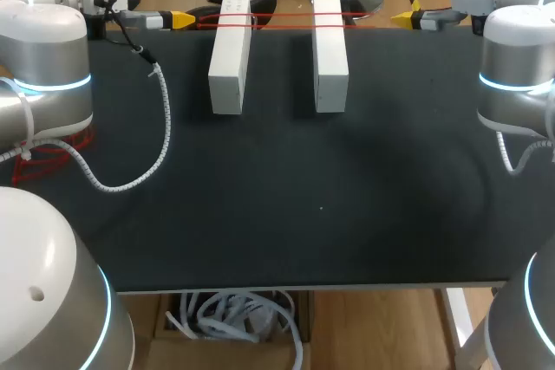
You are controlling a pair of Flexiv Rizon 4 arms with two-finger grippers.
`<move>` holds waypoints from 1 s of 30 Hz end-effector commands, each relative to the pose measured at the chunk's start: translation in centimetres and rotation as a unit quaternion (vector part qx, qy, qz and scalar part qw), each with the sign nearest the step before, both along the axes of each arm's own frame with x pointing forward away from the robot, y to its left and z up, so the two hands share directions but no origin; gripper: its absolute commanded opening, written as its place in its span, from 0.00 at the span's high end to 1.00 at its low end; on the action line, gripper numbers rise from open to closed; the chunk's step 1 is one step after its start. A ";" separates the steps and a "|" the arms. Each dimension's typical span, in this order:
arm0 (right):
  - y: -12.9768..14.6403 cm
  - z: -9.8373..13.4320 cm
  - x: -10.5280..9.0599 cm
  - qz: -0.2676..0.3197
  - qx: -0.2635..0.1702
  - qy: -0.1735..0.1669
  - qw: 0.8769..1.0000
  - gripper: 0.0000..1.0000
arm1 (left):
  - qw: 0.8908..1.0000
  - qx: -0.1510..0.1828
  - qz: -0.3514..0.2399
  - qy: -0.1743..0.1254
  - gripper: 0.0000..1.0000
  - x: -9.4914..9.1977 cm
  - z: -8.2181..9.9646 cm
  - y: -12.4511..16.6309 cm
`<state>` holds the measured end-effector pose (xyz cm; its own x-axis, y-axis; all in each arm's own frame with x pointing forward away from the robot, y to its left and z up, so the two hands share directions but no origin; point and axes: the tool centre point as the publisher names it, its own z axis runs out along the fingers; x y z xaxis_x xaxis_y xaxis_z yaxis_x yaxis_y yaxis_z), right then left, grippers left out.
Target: Grab the tape and strap the tape.
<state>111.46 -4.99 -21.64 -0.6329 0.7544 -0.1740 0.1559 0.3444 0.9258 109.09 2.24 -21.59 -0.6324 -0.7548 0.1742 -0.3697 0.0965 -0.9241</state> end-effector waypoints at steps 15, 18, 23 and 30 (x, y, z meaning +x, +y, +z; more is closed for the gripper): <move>0.0 0.0 0.0 0.000 0.000 0.000 1.000 0.00 | 0.997 -0.013 -0.057 -0.045 0.00 0.1 -0.1 -0.3; 0.0 0.0 0.0 0.000 0.000 0.000 1.000 0.00 | 0.994 -0.019 -0.094 -0.056 0.00 0.1 -0.2 -0.5; 0.0 0.0 0.0 0.000 0.000 0.000 1.000 0.00 | 0.967 -0.073 -0.215 -0.113 0.00 -0.7 0.2 -1.8; 0.0 0.0 0.0 0.000 0.000 0.000 1.000 0.00 | 0.942 -0.096 -0.271 -0.171 0.00 -1.3 0.8 -2.4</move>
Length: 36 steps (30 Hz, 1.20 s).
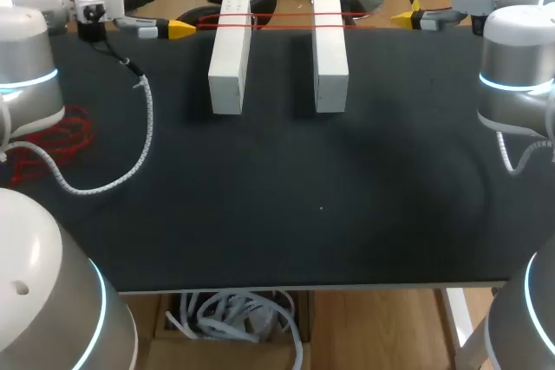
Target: Grab the tape and strap the tape.
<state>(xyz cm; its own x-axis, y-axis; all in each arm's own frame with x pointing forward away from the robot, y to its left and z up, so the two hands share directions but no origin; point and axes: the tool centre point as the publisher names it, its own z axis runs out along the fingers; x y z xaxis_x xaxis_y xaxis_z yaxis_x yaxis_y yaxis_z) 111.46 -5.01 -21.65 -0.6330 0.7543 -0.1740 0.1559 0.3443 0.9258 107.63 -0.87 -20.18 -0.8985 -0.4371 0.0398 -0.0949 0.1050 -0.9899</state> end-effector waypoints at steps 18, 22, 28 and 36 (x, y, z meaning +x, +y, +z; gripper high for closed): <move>0.0 0.0 0.0 0.000 0.000 0.000 1.000 0.00 | 0.974 -0.049 -0.194 -0.110 0.00 2.7 0.1 -0.9; 0.0 0.0 0.0 0.000 0.000 0.000 1.000 0.00 | 0.967 -0.044 -0.231 -0.097 0.00 4.3 -0.5 -2.0; 0.0 0.0 0.0 0.000 0.000 0.000 1.000 0.00 | 0.955 -0.045 -0.278 -0.093 0.00 6.2 -1.4 -3.3; 0.0 0.0 0.0 0.000 0.000 0.000 1.000 0.00 | 0.950 -0.033 -0.299 -0.086 0.23 7.5 -3.0 -2.9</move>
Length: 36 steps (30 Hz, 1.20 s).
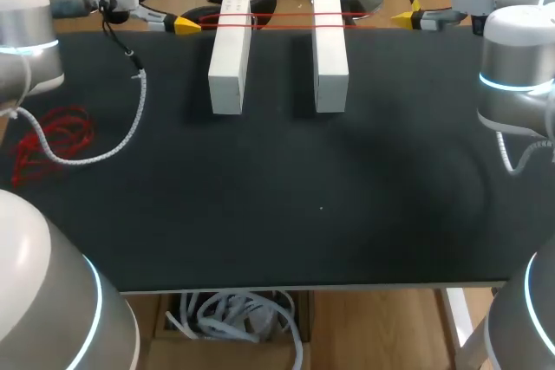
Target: Grab the tape and strap the tape.
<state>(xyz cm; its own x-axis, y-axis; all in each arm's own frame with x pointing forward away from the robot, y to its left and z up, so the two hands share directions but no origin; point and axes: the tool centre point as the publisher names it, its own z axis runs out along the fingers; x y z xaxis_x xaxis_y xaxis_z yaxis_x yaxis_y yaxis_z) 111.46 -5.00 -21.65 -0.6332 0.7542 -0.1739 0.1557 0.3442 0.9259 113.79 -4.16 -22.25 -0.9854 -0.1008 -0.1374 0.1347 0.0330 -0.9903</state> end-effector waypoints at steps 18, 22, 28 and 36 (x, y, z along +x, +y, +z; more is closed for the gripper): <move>0.0 0.0 0.0 0.000 0.000 0.000 1.000 0.00 | 0.990 0.029 -0.135 0.035 0.58 3.7 -5.5 1.3; 0.0 0.0 0.0 0.000 0.000 0.000 1.000 0.00 | 0.990 0.027 -0.132 0.035 0.56 4.0 -6.1 1.4; 0.0 0.0 0.0 0.000 0.000 0.000 1.000 0.00 | 0.991 0.026 -0.128 0.037 0.58 4.5 -7.0 1.6; 0.0 0.0 0.0 0.000 0.000 0.000 1.000 0.00 | 0.992 0.015 -0.122 0.040 0.61 5.1 -8.3 1.9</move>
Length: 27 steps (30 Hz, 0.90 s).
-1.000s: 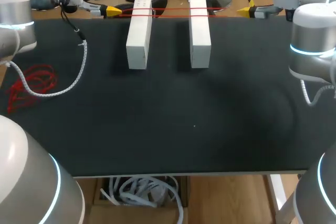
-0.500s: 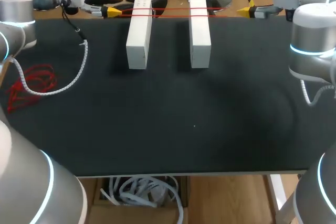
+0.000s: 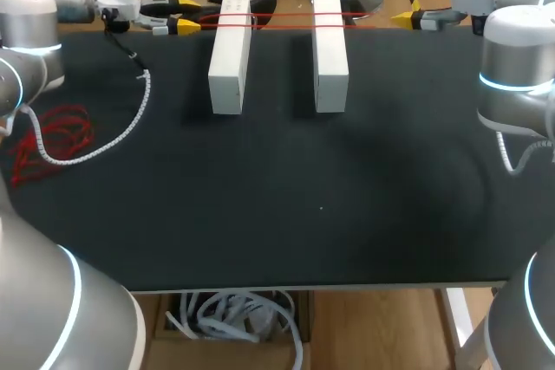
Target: Grab the tape and strap the tape.
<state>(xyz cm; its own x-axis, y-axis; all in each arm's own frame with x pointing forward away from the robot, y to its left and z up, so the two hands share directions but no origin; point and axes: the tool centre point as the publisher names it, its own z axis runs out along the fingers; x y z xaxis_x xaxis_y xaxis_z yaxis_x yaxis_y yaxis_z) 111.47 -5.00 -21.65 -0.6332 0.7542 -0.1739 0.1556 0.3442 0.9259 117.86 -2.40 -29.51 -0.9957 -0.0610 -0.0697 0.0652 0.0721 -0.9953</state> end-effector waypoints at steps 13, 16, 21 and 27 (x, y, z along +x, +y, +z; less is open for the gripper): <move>0.0 0.0 0.0 0.000 0.000 0.000 1.000 0.00 | 0.993 -0.007 -0.121 0.009 0.69 2.4 -2.3 0.7; 0.0 0.0 0.0 0.000 0.000 0.000 1.000 0.00 | 0.992 -0.005 -0.129 0.011 0.71 2.6 -2.4 0.7; 0.0 0.0 0.0 0.000 0.000 0.000 1.000 0.00 | 0.990 -0.004 -0.141 0.015 0.73 2.6 -2.5 0.8; 0.0 0.0 0.0 0.000 0.000 0.000 1.000 0.00 | 0.989 -0.008 -0.148 0.020 0.74 2.1 -2.9 0.5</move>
<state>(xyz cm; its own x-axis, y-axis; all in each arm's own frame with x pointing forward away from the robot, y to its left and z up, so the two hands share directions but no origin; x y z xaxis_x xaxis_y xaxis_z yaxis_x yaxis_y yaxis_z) 111.47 -5.01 -21.65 -0.6332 0.7542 -0.1739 0.1556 0.3441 0.9259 119.16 -2.02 -31.61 -0.9894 -0.1346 -0.0540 0.0467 0.0570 -0.9973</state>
